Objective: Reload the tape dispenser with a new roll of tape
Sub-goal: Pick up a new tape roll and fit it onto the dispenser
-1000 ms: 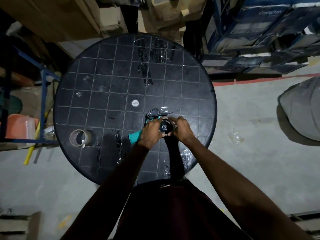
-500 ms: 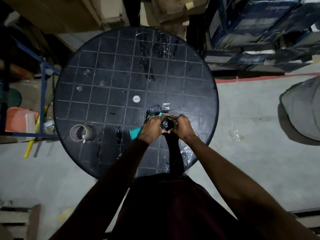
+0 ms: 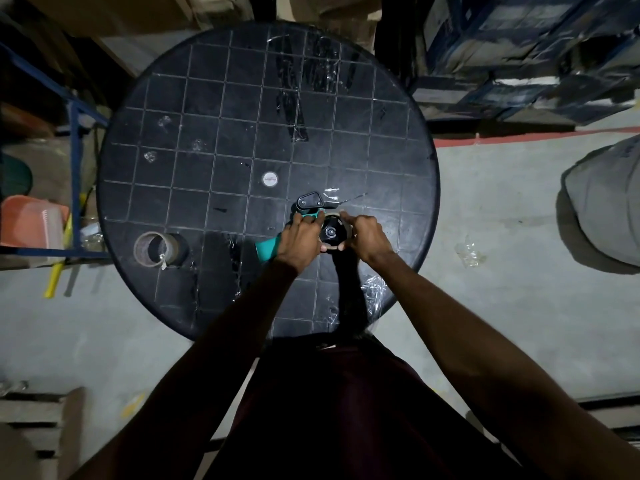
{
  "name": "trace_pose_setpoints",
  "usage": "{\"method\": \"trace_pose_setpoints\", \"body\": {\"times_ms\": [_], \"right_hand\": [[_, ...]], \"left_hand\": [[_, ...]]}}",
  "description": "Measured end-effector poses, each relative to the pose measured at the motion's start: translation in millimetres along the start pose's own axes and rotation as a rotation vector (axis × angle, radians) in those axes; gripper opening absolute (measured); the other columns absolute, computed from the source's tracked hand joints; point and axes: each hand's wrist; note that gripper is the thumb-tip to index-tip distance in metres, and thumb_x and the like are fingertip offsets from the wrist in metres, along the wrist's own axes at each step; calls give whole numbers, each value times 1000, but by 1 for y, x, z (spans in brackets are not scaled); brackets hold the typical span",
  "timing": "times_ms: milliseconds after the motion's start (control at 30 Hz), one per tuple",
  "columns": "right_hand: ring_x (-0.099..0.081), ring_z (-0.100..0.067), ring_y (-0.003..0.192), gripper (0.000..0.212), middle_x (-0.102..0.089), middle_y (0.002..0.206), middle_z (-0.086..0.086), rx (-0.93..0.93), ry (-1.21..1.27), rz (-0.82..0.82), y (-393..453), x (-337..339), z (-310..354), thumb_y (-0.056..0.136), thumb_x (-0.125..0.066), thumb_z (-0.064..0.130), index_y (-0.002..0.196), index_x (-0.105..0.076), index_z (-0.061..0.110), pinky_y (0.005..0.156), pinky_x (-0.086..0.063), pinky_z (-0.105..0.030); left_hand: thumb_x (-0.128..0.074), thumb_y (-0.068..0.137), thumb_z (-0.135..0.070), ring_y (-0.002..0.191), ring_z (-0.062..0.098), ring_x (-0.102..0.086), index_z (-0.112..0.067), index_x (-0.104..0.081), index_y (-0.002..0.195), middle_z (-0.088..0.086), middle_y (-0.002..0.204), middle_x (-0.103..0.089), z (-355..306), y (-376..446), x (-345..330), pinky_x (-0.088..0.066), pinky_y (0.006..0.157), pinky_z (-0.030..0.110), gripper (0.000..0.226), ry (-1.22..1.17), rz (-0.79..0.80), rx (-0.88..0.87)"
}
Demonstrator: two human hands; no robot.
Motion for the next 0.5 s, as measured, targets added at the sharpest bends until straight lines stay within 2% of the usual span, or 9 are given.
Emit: {"method": "trace_pose_setpoints", "body": {"times_ms": [167,300,400,467,500], "right_hand": [[-66,-35,93,65,-64,104,-15,-1,-37,16,-3,2,3,82,-78,11,141,-53,20,80,-57,-47],[-65,-36,99,61,-60,113,-15,51,-77,-15,-6,1,9,78,-82,13,134,-56,11,82,-56,-41],[-63,-36,108,75,-59,121,-17,61,-69,23,-6,0,11,74,-86,14,140,-51,11,88,-53,-38],[-62,-35,106,91,-58,120,-19,75,-61,50,-7,0,9,74,-86,11,152,-39,19,89,-53,-39],[-62,-35,104,92,-57,119,-19,83,-74,53,-7,-1,7,76,-84,9,154,-37,21,88,-53,-39]], "left_hand": [[-75,84,-26,131,39,-42,-14,-24,156,15,134,-58,-7,0,4,-50,95,53,89,50,58,21],[-74,84,-23,127,38,-44,-19,-21,156,16,130,-61,-4,0,3,-50,94,53,90,30,53,13],[-75,83,-23,125,36,-46,-16,-20,157,15,130,-61,0,-2,4,-49,97,51,93,-38,39,0],[-77,82,-24,127,36,-45,-15,-20,158,13,133,-60,0,-5,3,-49,98,51,95,-99,30,6],[-77,82,-25,129,37,-44,-16,-21,158,13,135,-58,-1,-6,1,-48,99,51,94,-105,31,2]]}}
Point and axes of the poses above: each hand's wrist, its own y-axis towards the middle knuckle, its own x-axis out of the back of the hand, z = x × y
